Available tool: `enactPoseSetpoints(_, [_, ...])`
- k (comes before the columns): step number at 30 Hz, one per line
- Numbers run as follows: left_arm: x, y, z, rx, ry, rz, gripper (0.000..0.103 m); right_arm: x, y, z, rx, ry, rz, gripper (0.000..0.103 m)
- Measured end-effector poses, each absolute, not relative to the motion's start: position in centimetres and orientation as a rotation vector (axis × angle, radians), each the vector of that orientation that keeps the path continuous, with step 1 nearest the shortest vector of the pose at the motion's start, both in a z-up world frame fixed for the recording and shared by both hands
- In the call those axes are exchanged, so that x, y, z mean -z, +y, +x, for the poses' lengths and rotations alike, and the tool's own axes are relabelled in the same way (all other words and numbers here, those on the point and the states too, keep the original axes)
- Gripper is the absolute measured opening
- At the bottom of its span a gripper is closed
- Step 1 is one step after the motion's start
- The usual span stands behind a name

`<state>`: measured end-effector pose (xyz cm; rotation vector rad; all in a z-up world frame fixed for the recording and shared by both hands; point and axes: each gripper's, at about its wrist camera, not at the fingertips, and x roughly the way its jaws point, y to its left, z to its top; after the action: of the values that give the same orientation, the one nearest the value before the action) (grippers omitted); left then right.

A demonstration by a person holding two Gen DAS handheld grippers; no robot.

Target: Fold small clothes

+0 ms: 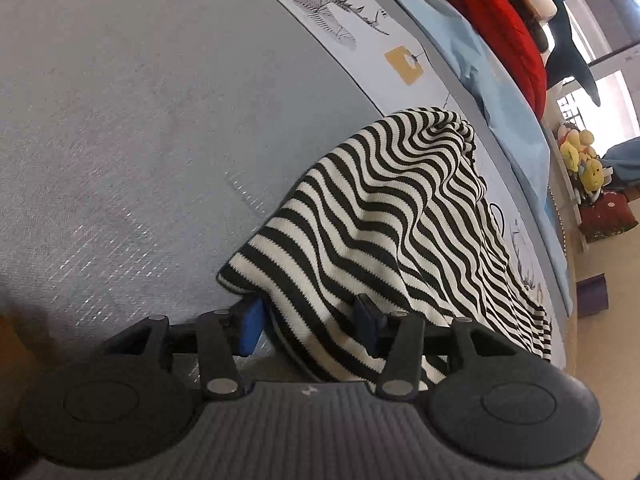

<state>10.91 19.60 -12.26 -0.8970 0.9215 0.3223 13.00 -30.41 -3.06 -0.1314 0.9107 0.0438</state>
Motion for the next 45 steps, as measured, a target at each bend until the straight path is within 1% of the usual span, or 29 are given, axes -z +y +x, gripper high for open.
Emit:
enactPoseSetpoints(1, [12.2,19.4,11.0,-0.326,0.920,-0.890,0.049,3.5,-30.2,13.1,-0.044,0.928,-0.155,0.035])
enactPoseSetpoints(2, [12.1,19.3,11.1,-0.333,0.917,-0.878,0.042,3.8,-30.1,13.1,-0.044,0.940,-0.166,0.035])
enactPoseSetpoints(3, [12.0,19.1,11.2,-0.339,0.918,-0.867,0.023,4.1,-30.1,13.1,-0.045,0.951,-0.171,0.035])
enactPoseSetpoints(4, [12.0,19.0,11.2,-0.337,0.915,-0.865,0.015,4.3,-30.2,13.0,-0.043,0.962,-0.172,0.035])
enactPoseSetpoints(6, [11.6,18.6,11.3,-0.342,0.900,-0.828,0.011,4.7,-30.5,13.0,-0.033,0.980,-0.171,0.035])
enactPoseSetpoints(11, [8.4,16.6,12.5,-0.360,0.893,-0.650,0.009,5.2,-32.2,13.0,0.012,1.021,-0.145,0.035])
enactPoseSetpoints(14, [4.2,13.2,14.4,-0.342,0.837,-0.504,0.008,5.0,-33.6,13.1,0.028,1.028,-0.096,0.035])
enactPoseSetpoints(17, [-1.3,6.9,16.7,-0.238,0.711,-0.346,0.007,4.4,-35.0,12.9,0.030,1.013,-0.046,0.035])
enactPoseSetpoints(20, [-5.1,-2.5,18.3,-0.076,0.616,-0.188,0.006,4.0,-36.4,12.4,0.032,0.993,-0.024,0.035])
enactPoseSetpoints(23, [-5.3,-12.6,18.4,0.108,0.585,-0.061,0.006,3.8,-38.5,11.9,0.049,0.987,0.011,0.035])
enactPoseSetpoints(25, [-3.2,-18.2,17.8,0.218,0.600,0.032,0.006,3.6,-40.1,11.7,0.067,0.983,0.051,0.035])
enactPoseSetpoints(26, [-1.6,-20.8,17.6,0.277,0.638,0.070,0.006,3.6,-40.9,11.6,0.077,0.981,0.071,0.035])
enactPoseSetpoints(29, [3.5,-25.2,18.2,0.439,0.844,0.114,0.013,3.8,-43.5,11.2,0.118,0.981,0.136,0.035])
enactPoseSetpoints(30, [4.4,-25.5,18.4,0.444,0.891,0.113,0.017,3.9,-44.3,11.1,0.131,0.985,0.161,0.035])
enactPoseSetpoints(31, [4.6,-25.4,18.4,0.437,0.906,0.104,0.018,4.0,-45.0,11.0,0.141,0.988,0.188,0.035])
enactPoseSetpoints(32, [4.1,-24.6,18.1,0.441,0.882,0.075,0.021,4.1,-45.7,10.9,0.148,0.992,0.214,0.035])
enactPoseSetpoints(34, [2.5,-22.2,17.5,0.452,0.806,0.004,0.043,4.3,-46.7,10.6,0.152,0.995,0.256,0.035])
enactPoseSetpoints(35, [1.7,-20.6,17.3,0.437,0.760,-0.029,0.044,4.4,-47.0,10.6,0.149,0.995,0.266,0.035])
enactPoseSetpoints(37, [1.1,-18.0,17.0,0.377,0.726,-0.058,0.043,4.4,-47.3,10.6,0.141,0.991,0.280,0.035])
enactPoseSetpoints(38, [1.0,-16.9,17.6,0.336,0.729,-0.064,0.041,4.3,-47.4,10.7,0.135,0.987,0.290,0.035])
enactPoseSetpoints(40, [2.0,-14.5,18.3,0.238,0.747,-0.069,0.021,4.2,-47.4,11.0,0.119,0.980,0.309,0.036])
enactPoseSetpoints(42, [4.4,-13.5,18.9,0.202,0.836,-0.030,0.012,4.0,-46.9,11.1,0.100,0.968,0.310,0.036])
enactPoseSetpoints(43, [6.4,-13.8,18.8,0.245,0.912,0.041,0.012,3.8,-46.6,11.4,0.089,0.963,0.306,0.036])
enactPoseSetpoints(44, [8.1,-15.1,18.2,0.317,0.973,0.172,0.012,3.7,-46.3,11.5,0.078,0.957,0.305,0.036])
enactPoseSetpoints(45, [9.0,-16.2,17.1,0.381,0.968,0.314,0.013,3.6,-46.0,11.6,0.064,0.950,0.308,0.036])
